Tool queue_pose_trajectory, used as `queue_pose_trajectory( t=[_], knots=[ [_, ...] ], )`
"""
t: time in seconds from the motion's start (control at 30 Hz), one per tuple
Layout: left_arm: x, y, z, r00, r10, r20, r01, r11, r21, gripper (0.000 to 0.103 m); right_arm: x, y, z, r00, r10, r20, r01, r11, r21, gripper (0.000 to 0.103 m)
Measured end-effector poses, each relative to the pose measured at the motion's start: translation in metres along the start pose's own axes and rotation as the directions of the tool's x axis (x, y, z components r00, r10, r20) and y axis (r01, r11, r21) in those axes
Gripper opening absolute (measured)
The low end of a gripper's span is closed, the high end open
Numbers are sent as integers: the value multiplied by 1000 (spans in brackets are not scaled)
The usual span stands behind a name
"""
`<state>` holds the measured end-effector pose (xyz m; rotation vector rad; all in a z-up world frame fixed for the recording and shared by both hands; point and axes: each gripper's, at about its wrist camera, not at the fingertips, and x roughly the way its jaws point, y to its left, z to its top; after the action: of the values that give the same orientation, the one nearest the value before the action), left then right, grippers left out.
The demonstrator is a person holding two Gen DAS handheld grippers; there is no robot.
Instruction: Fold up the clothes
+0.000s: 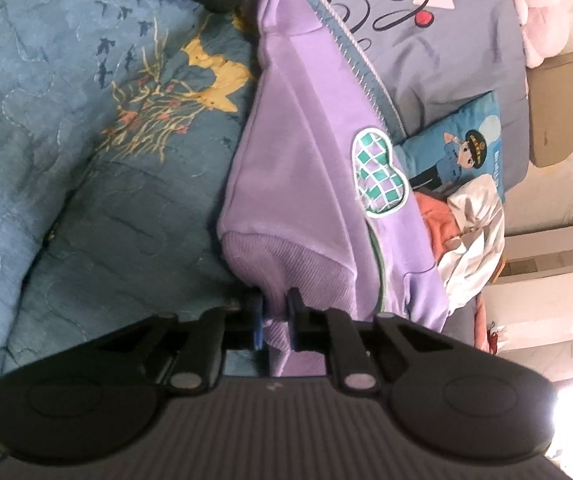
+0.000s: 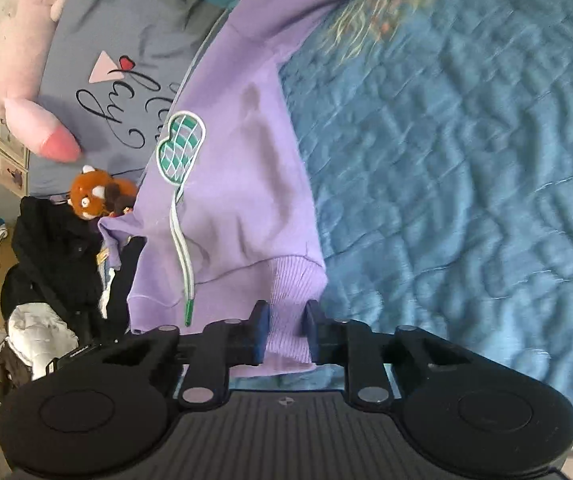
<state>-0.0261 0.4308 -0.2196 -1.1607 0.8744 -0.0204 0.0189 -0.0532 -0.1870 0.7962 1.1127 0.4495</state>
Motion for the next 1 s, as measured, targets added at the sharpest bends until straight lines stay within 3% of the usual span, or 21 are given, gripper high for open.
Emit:
queue_pose_trajectory(
  t=[0.23,0.4,0.53,0.63,0.77,0.83,0.87,1.0],
  knots=[
    [-29,5,-7,998,-28,62,31,998,-52,12,-11,19,-2,1000,24,8,-23,998,-59,10],
    [-71,5,-17,993,-37,116,42,998,-36,12,-51,44,-4,990,143,6,-141,981,-136,9],
    [-111,-2,-26,987,-41,156,40,999,8,10,-80,67,-9,981,191,-23,-191,957,-217,9],
    [-132,-7,-36,987,-10,163,3,999,47,10,-91,65,-15,986,156,-66,-167,958,-234,9],
    [-138,-2,-44,988,88,129,-98,993,72,13,-87,31,-21,993,14,-116,-31,989,-146,9],
    [-126,4,-42,986,142,82,-148,986,74,20,-81,15,-22,992,-12,-123,2,996,-85,9],
    [-119,6,-41,985,164,57,-169,983,77,30,-78,9,-23,992,-15,-122,7,998,-68,9],
    [-81,11,-29,971,237,-15,-234,968,91,42,-70,8,-27,993,-20,-120,11,997,-71,9]
  ],
)
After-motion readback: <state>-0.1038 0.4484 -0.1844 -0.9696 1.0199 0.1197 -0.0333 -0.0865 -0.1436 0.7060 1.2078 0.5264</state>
